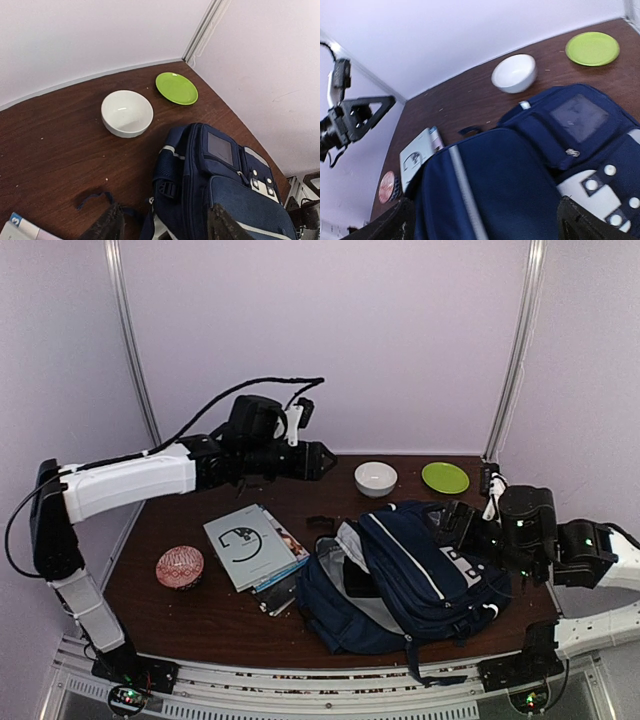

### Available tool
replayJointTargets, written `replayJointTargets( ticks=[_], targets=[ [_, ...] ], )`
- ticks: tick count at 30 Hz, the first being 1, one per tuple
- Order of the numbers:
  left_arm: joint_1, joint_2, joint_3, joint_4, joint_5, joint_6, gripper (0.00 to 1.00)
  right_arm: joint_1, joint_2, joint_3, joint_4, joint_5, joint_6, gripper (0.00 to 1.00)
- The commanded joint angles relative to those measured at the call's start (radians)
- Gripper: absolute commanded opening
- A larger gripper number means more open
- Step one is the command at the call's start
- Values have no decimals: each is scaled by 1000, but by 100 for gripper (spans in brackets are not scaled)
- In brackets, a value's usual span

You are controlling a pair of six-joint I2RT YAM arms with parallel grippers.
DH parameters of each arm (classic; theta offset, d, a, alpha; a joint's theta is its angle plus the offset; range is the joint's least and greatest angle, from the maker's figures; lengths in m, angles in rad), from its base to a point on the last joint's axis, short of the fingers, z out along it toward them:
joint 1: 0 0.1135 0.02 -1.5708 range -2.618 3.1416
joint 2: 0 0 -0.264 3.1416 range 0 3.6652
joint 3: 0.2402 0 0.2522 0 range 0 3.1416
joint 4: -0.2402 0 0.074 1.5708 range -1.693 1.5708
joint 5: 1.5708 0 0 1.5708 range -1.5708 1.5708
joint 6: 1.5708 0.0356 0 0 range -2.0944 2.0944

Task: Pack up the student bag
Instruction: Adjust the student bag at the center of the board.

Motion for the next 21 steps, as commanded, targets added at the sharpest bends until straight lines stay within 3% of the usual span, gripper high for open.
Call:
replayJointTargets(
  ticks=[1,7,11,17,21],
  targets=[
    [-2,153,145,-22,137,15,97,-112,-101,-119,-281,109,332,98],
    [-2,291,173,65,218,-52,93,-201,-217,-272,-461,127,596,96],
    [-4,304,100,133,239,-97,90,-227,-220,-317,-498,105,654,96],
    [-45,281,-84,211,223,-153,83,-296,-115,-447,-187,-90,571,95],
    [-121,270,-156,230,208,-149,77,-301,-4,-446,-50,-146,498,95]
  ],
)
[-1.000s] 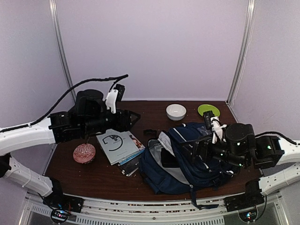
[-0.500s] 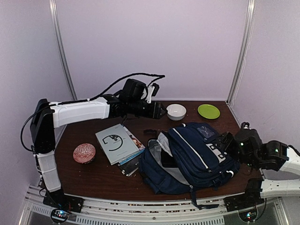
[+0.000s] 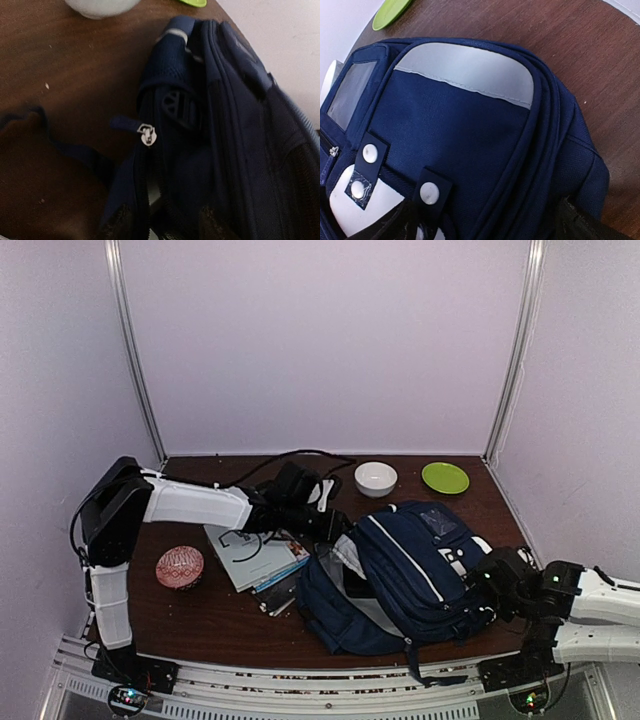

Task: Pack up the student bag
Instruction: Adjust the student bag at the center of the board.

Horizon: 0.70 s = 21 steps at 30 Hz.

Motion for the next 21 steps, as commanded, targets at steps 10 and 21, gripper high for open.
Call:
replayJointTargets(
  ticks=[10,21],
  targets=[
    [-204,-110,-227,256,6,-78,51,-87,312,129,373,-200,-299,93],
    [-241,-233,-366,291,-101,-121,32,-130,687,388,471,-344,-457,87]
  ],
)
